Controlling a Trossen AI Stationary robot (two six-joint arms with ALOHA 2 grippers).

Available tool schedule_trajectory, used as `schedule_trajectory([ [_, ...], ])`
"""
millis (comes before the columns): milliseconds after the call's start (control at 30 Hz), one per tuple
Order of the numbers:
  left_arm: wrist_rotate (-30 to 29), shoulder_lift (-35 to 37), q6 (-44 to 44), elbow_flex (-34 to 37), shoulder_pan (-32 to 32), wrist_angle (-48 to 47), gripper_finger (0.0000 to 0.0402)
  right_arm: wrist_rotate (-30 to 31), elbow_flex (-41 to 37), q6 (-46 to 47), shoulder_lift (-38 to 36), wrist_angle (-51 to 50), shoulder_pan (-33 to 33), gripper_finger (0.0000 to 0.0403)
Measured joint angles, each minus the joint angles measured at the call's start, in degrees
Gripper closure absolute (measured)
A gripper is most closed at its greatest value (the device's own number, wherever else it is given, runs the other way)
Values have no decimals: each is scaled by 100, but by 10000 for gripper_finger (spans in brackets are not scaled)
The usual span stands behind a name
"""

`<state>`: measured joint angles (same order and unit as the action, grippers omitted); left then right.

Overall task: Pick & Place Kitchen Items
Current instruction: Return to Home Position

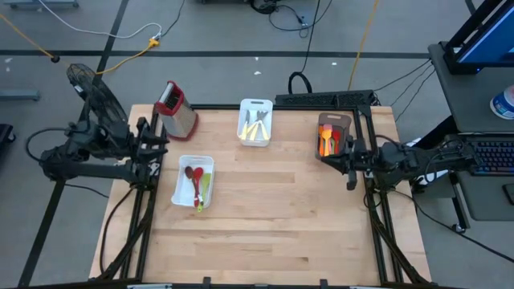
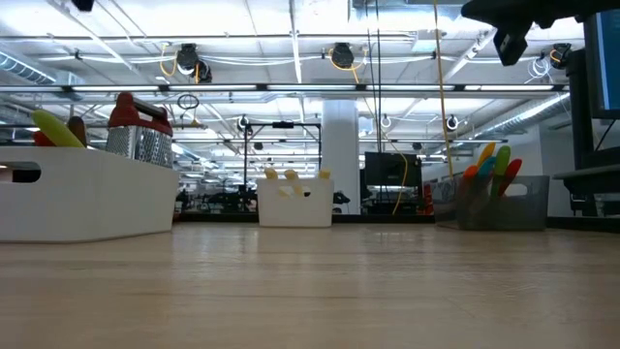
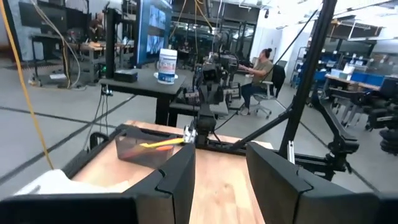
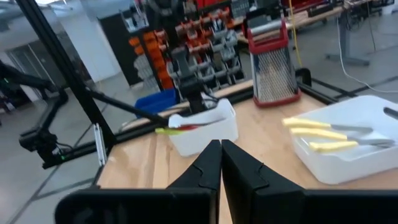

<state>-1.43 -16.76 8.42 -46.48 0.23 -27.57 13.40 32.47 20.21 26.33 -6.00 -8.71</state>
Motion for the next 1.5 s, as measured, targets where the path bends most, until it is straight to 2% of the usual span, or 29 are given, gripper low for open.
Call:
schedule_trajectory([
  [333, 150, 1654, 212, 1577, 1, 403, 252, 1, -2, -82, 0, 129, 2, 398],
  [500, 429, 1558, 176, 1742, 0, 194, 252, 3, -18, -103, 2, 151, 3, 399],
  [600, 343, 1547, 120, 1950, 4, 172, 252, 3, -140, -59, -1, 299, 4, 399],
  [733, 331, 1646, -94, 2293, 3, 1015, 252, 6, -554, -61, -5, 967, 7, 399],
  [933, 440, 1647, 69, 2820, -2, 1364, 252, 11, -1308, 57, -41, 1817, 13, 399],
  [1133, 441, 1647, -246, 2925, 0, 1422, 252, 17, -1687, 333, -416, 1647, 13, 399],
  [1500, 470, 1647, -408, 2878, 0, 1015, 252, 8, -1690, 439, -1795, 544, 13, 399],
])
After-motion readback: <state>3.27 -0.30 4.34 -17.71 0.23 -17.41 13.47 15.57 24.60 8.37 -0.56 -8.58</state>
